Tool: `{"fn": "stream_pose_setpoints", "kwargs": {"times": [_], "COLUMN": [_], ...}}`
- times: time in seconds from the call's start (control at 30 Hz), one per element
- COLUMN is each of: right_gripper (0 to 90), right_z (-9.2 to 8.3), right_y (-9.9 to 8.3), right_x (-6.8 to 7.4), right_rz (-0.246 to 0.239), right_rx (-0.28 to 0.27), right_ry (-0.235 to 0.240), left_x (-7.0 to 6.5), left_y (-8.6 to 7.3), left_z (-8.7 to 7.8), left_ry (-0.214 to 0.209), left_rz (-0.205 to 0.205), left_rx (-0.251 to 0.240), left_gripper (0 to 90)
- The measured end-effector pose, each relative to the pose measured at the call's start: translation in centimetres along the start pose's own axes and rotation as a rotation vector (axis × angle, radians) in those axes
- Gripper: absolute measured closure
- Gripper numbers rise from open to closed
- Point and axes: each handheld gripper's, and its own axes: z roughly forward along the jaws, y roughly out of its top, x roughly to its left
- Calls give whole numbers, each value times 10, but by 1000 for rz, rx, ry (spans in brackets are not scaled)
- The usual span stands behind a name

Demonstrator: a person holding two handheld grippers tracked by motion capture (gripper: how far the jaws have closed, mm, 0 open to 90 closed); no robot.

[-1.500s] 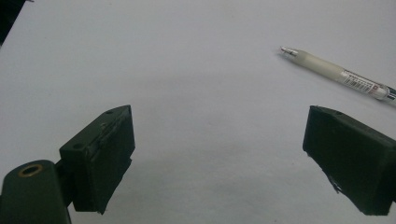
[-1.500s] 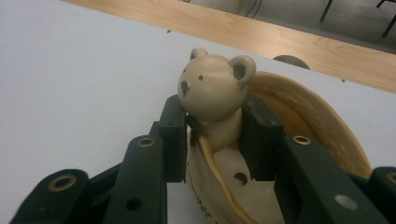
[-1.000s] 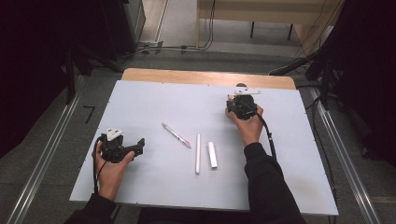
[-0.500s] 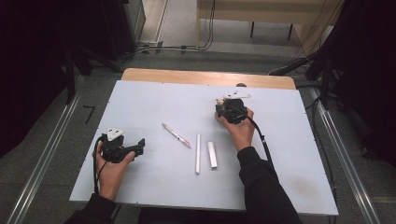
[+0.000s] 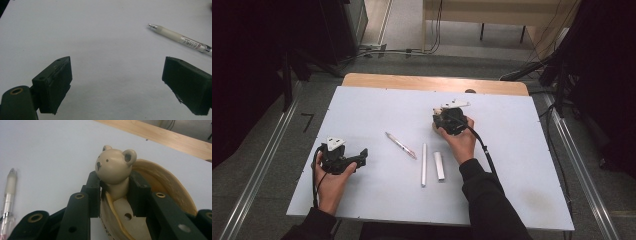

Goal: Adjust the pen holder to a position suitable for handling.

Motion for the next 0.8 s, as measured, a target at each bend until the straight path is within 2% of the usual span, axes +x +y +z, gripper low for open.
{"fn": "stream_pose_setpoints", "kwargs": {"times": [0.13,0.37,0.53,0.63,0.77,0.8], "right_gripper": [638,638,633,564,551,523], "right_z": [2,2,2,2,2,0], "right_y": [1,2,1,1,0,-1], "right_x": [12,23,23,23,23,23], "right_rz": [-23,-40,-44,-51,-54,-52], "right_rx": [3,4,2,-2,-1,-9], "right_ry": [17,42,33,28,28,23], "left_x": [0,0,0,0,0,0], "left_y": [0,0,0,0,0,0], "left_z": [0,0,0,0,-1,0], "left_ry": [1,0,1,2,1,1], "left_rz": [-4,0,0,0,0,0], "left_rx": [-1,0,0,1,1,1], "left_gripper": [94,94,94,94,94,94]}}
